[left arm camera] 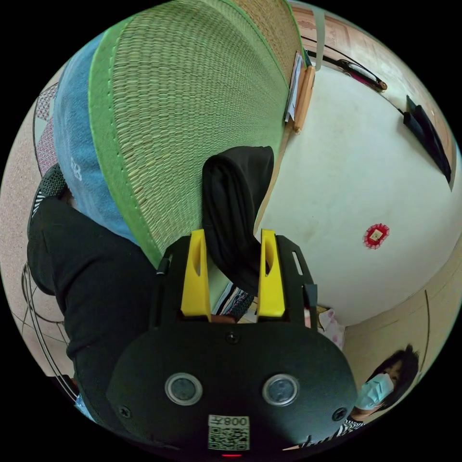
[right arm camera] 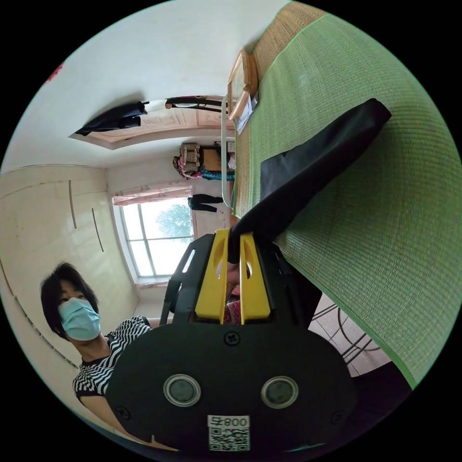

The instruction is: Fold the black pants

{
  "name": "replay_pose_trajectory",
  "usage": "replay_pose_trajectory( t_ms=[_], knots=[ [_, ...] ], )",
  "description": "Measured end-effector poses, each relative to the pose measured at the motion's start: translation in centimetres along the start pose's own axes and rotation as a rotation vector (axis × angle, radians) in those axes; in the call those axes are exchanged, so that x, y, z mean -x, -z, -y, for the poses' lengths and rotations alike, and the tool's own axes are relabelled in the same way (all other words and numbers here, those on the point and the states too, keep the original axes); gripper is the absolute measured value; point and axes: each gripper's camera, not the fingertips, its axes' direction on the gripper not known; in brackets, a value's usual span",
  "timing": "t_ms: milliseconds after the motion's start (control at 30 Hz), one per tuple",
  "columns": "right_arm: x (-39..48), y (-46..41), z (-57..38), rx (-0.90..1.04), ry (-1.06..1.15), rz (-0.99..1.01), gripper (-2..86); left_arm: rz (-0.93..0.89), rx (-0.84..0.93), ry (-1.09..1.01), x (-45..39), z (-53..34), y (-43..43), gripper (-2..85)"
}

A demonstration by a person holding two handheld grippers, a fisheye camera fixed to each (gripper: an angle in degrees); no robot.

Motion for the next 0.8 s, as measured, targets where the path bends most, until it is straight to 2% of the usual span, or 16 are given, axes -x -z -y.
replay_pose_trajectory(
  t_ms=[267, 600, 800],
  knots=[
    [-1.4, -1.4, -5.4, -0.004, -0.036, -0.005, 1.6, 0.036, -0.018, -0.030, 7.8, 3.9, -4.7, 7.7],
    [-2.3, -1.9, -16.0, -0.057, -0.032, 0.081, 1.3, 0.098, 0.019, -0.112, 18.9, 4.9, -11.5, 6.6],
    [-0.8, 0.0, -20.9, -0.132, 0.031, 0.110, 1.1, 0.114, 0.047, -0.199, 25.1, 6.2, -19.9, 6.3]
  ],
)
